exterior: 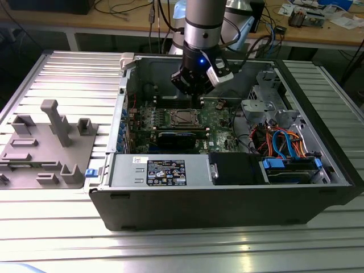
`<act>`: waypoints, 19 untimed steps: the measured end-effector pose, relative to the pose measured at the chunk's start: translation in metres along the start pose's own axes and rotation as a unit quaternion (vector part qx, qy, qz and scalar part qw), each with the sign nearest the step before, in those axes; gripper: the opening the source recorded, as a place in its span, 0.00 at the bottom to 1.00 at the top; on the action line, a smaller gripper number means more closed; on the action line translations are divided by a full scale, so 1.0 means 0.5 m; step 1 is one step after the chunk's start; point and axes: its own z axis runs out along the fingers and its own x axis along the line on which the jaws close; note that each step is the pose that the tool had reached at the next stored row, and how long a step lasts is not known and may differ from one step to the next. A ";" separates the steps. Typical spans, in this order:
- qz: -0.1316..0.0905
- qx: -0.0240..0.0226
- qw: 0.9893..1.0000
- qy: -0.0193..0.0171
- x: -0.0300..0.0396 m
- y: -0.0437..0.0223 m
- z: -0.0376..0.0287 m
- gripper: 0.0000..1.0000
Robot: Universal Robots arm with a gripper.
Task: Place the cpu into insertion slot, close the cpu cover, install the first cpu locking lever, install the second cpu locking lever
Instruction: 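Install the second cpu locking lever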
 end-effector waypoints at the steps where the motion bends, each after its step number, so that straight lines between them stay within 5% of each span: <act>1: 0.000 0.000 1.000 0.000 0.000 0.000 -0.002 0.11; 11: 0.000 0.000 1.000 0.000 0.001 -0.019 -0.003 0.11; 15: 0.000 0.000 1.000 0.000 0.019 -0.022 -0.002 0.11; 19: 0.000 -0.003 1.000 0.000 0.021 -0.035 0.003 0.11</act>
